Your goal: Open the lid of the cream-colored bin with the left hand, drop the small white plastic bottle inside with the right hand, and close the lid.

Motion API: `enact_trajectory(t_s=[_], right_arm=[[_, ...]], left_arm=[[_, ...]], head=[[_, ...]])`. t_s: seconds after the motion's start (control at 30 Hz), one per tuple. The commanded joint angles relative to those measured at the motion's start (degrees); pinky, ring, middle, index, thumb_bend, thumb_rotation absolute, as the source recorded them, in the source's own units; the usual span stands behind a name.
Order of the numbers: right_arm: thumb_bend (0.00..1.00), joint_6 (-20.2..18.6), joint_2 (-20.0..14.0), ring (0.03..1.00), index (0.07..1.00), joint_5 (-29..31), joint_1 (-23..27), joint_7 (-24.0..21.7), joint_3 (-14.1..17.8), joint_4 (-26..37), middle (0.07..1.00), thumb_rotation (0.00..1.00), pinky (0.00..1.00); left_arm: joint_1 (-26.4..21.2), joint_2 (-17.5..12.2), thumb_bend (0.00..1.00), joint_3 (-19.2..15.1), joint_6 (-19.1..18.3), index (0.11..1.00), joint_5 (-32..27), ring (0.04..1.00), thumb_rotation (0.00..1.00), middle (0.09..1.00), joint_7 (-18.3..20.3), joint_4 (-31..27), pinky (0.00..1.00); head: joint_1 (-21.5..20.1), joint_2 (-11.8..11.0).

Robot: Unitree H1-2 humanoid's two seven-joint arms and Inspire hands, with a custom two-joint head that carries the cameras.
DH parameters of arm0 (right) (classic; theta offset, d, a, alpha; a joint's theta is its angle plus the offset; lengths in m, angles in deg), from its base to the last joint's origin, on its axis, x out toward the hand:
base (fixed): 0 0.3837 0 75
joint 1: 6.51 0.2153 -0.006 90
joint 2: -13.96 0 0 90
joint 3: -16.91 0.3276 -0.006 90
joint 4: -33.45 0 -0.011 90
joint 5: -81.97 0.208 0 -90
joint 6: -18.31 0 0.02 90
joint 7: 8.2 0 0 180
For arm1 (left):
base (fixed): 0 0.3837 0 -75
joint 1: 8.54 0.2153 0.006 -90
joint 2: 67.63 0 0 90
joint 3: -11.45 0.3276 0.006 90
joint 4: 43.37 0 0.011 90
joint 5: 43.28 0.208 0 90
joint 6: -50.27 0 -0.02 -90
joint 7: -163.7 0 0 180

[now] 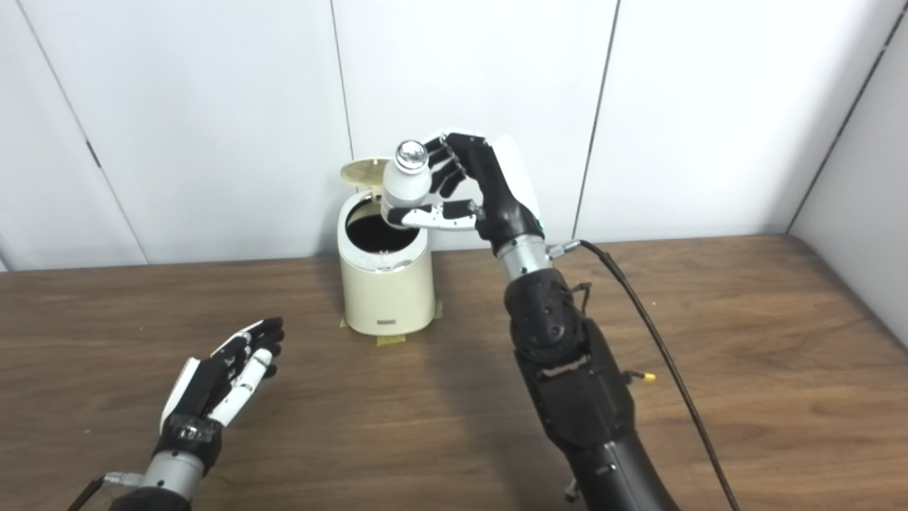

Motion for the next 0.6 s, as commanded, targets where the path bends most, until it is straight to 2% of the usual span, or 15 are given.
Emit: enact_trajectory(t_s=[0.0,0.2,0.33,0.57], right_arm=[[0.52,3.05,-0.02,0.42,0.496,-1.6,3.71,2.37,0.2,-0.42,0.493,0.0,0.35],[0.52,6.64,0.18,0.421,0.497,-2.85,5.2,4.58,-0.34,-4.93,0.492,0.0,0.35],[0.52,7.58,0.45,0.426,0.493,-2.71,6.26,5.32,-0.34,-7.4,0.49,0.0,0.35],[0.52,8.49,1.29,0.425,0.49,-1.6,7.99,6.02,0.03,-11.14,0.495,0.0,0.35]], left_arm=[[-1.3,0.55,0.32,0.2,2.16,0.86,0.77,0.863,0.62,0.855,-1.13,-1.64,0.84],[-1.34,0.88,0.36,0.83,3.85,0.853,1.32,0.86,0.64,0.856,-1.48,-0.81,0.82],[-1.18,1.88,0.35,0.89,2.46,0.856,1.03,0.861,0.62,0.865,-1.7,-1.43,0.83],[-1.1,2.51,0.33,1.36,3.45,0.862,1.41,0.843,0.62,0.858,-1.94,-1.24,0.81]], head=[[0.42,-0.01],[0.8,-0.03],[1.33,0.04],[2.0,0.21]])
